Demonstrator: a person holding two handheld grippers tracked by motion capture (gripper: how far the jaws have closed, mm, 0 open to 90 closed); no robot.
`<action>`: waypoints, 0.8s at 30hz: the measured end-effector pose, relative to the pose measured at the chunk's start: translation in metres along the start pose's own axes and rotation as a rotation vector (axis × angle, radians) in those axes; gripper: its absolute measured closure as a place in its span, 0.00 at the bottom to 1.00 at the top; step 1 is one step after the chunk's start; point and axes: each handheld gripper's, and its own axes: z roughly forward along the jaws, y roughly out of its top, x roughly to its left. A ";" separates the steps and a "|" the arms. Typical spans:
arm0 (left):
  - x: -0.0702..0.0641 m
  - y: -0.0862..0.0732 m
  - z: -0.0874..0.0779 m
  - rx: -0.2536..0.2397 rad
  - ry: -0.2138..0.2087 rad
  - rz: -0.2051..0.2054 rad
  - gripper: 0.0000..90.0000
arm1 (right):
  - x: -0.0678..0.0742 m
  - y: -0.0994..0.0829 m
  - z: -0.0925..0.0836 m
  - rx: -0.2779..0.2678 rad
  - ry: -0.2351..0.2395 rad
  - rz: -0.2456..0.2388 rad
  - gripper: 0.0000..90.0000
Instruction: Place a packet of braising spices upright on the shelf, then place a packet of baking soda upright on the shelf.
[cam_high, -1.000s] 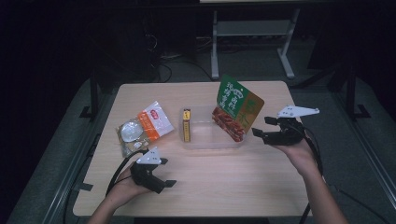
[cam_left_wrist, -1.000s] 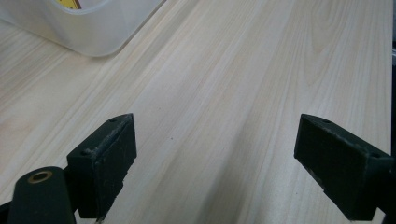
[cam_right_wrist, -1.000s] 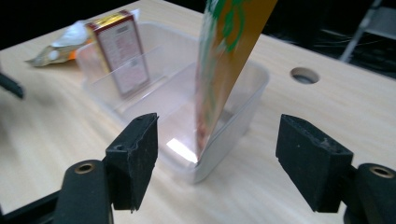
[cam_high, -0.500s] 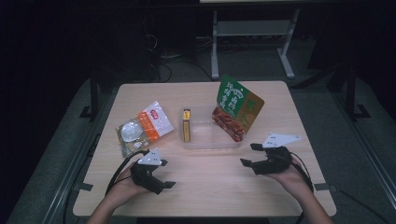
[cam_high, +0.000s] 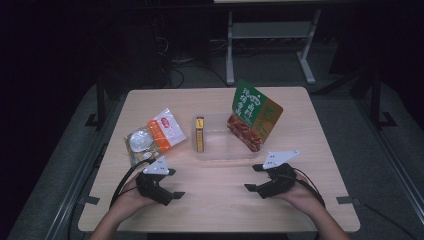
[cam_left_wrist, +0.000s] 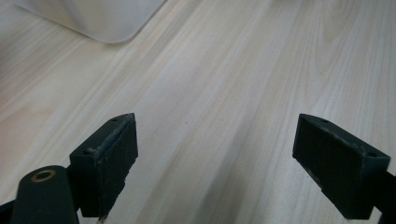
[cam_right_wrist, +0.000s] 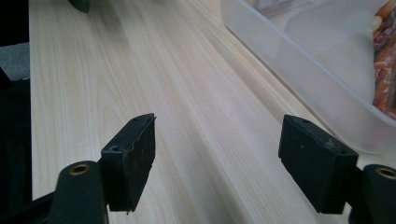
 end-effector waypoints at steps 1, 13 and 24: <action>0.002 0.000 -0.002 -0.005 0.006 -0.009 0.15 | 0.000 0.000 0.001 0.004 0.002 0.002 0.29; 0.025 -0.004 -0.031 -0.049 0.105 -0.056 0.15 | 0.003 -0.001 0.008 0.035 0.017 -0.023 0.29; 0.061 -0.007 -0.056 -0.080 0.237 -0.155 0.23 | 0.003 -0.002 0.009 0.039 0.016 -0.020 0.29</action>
